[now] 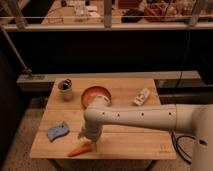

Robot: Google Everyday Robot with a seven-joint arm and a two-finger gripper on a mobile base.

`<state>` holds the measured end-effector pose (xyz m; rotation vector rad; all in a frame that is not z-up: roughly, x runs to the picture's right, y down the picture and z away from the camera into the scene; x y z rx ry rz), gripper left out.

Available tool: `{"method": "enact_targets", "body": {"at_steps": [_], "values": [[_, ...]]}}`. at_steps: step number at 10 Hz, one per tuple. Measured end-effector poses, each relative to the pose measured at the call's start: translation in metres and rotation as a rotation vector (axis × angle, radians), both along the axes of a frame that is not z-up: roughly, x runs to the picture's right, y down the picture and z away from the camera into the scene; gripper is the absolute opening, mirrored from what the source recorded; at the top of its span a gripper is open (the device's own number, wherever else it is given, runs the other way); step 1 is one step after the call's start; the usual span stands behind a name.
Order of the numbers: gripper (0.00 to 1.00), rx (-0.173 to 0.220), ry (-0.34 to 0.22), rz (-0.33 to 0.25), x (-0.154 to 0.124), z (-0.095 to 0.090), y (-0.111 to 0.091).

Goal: Place the pepper in the ceramic bowl

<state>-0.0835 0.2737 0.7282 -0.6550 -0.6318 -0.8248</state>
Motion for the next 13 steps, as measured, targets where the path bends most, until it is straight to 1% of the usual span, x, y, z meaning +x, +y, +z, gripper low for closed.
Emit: {"method": "enact_targets", "body": {"at_steps": [1, 2, 3, 5, 6, 7, 8, 9, 10, 11, 12, 13], "values": [[0.52, -0.001, -0.002, 0.0, 0.001, 0.004, 0.007], [0.49, -0.002, -0.002, 0.003, 0.002, 0.009, 0.012], [0.52, -0.004, -0.01, 0.005, -0.002, 0.016, 0.015], [0.67, -0.005, -0.015, 0.003, -0.002, 0.015, 0.01], [0.69, -0.005, -0.017, -0.003, -0.002, 0.012, 0.01], [0.66, -0.006, -0.016, -0.01, 0.0, 0.009, 0.015], [0.58, -0.005, -0.012, -0.009, 0.002, 0.006, 0.016], [0.47, -0.005, -0.015, -0.011, 0.0, 0.004, 0.016], [0.35, -0.007, -0.015, -0.01, -0.001, 0.007, 0.016], [0.26, -0.009, -0.016, -0.013, -0.001, 0.012, 0.016], [0.19, -0.01, -0.022, -0.018, -0.003, 0.014, 0.019], [0.14, -0.01, -0.022, -0.02, -0.002, 0.015, 0.02]]}}
